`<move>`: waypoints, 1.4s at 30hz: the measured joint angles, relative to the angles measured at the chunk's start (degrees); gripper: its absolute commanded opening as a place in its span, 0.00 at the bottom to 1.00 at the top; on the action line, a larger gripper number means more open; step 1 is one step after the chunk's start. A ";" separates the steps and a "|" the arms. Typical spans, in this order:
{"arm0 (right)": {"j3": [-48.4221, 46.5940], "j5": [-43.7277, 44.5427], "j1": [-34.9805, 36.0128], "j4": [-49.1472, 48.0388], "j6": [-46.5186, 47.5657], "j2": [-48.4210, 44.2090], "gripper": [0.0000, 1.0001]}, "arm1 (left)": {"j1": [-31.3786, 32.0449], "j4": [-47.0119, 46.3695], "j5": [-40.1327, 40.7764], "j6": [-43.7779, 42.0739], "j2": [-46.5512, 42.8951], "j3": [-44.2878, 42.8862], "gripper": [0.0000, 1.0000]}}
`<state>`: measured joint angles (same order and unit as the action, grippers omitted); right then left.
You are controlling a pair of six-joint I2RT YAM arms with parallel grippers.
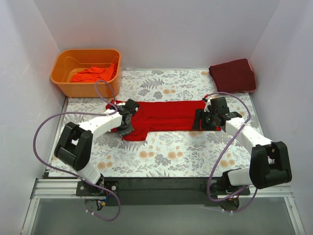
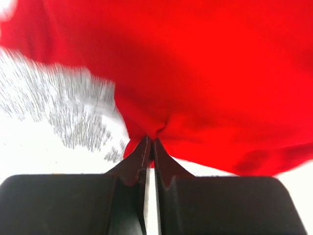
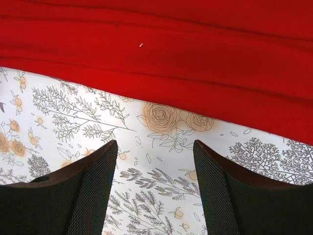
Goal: Fold and stack the t-shirts
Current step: Fold the tshirt
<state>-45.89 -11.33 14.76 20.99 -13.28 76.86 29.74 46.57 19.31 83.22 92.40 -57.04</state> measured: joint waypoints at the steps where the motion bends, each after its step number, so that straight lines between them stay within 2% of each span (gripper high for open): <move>1: 0.00 0.00 0.00 -0.15 0.04 0.00 0.70 | 0.00 0.28 1.36 -0.87 0.48 -2.43 0.00; 8: 0.00 0.00 0.00 -0.26 0.26 0.13 0.69 | -2.14 -3.65 8.26 -8.55 11.10 -23.06 0.00; 14: 0.00 -0.68 0.15 -0.61 1.44 0.13 0.69 | -4.24 -5.33 11.39 -12.70 23.65 -34.23 0.01; 19: 0.00 -1.33 0.35 -0.66 2.21 0.13 0.68 | -4.83 -6.40 12.33 -14.93 28.00 -37.97 0.06; 22: 0.00 -1.97 0.44 -0.68 2.86 0.17 0.68 | -4.83 -7.52 12.68 -15.67 28.55 -39.45 0.11; 29: -0.20 -1.84 0.94 -1.68 3.65 1.55 0.67 | -5.05 -9.68 13.49 -14.93 29.14 -41.40 0.17; 33: -0.96 0.44 1.01 -1.73 3.65 2.78 0.67 | -5.77 -9.20 13.70 -13.31 29.22 -41.38 0.48; 38: -1.51 5.64 -0.09 -1.88 3.39 3.02 0.66 | -6.38 -6.62 13.14 -10.01 27.76 -39.67 0.61; 40: -1.53 6.40 -2.25 -1.97 2.75 2.97 0.66 | -6.43 -5.11 12.26 -8.31 24.59 -36.24 0.68; 42: -1.46 6.29 -5.73 -2.40 1.66 2.78 0.66 | -6.43 -4.11 10.99 -6.27 18.38 -30.34 0.71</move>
<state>-47.35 -5.04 9.04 18.59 -11.62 79.64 23.31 42.46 30.30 76.95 110.78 -87.37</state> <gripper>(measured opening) 0.664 0.685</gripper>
